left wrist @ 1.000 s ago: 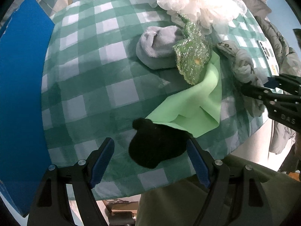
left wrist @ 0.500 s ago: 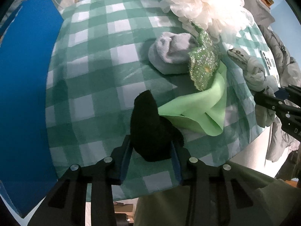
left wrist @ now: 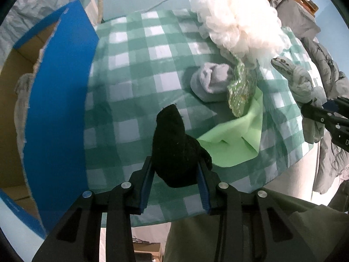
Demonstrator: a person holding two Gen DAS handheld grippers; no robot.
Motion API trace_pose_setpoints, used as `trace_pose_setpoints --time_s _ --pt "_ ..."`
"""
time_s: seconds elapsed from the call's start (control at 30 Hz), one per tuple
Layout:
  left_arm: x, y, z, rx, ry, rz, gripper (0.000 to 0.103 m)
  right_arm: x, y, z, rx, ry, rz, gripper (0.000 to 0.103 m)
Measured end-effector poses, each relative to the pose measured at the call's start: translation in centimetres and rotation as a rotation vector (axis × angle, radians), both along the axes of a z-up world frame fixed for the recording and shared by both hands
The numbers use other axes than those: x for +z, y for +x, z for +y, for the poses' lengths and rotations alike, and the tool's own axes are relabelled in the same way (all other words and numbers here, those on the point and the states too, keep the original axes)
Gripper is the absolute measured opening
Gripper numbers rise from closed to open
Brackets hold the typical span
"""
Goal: Organize soft objects
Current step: 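Lift the black sock with the left gripper while the right carries white patterned socks toward the box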
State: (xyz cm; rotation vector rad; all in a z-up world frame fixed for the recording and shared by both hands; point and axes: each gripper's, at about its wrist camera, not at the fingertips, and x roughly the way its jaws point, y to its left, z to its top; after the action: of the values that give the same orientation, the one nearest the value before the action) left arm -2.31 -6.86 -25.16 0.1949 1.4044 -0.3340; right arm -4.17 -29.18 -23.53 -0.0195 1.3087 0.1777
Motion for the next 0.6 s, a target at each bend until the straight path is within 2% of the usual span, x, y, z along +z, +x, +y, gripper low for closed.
trace_pose_setpoints --time_s 0.3,0.6 --pt "2.2 -0.2 1.8 0.031 -0.022 -0.034 0.038 1.9 0.6 0.6 0.009 0.012 -0.032 0.032" --pt "4.9 0.1 0.5 0.021 -0.008 -0.106 0.038 4.3 1.4 1.9 0.041 0.018 -0.079 0.032"
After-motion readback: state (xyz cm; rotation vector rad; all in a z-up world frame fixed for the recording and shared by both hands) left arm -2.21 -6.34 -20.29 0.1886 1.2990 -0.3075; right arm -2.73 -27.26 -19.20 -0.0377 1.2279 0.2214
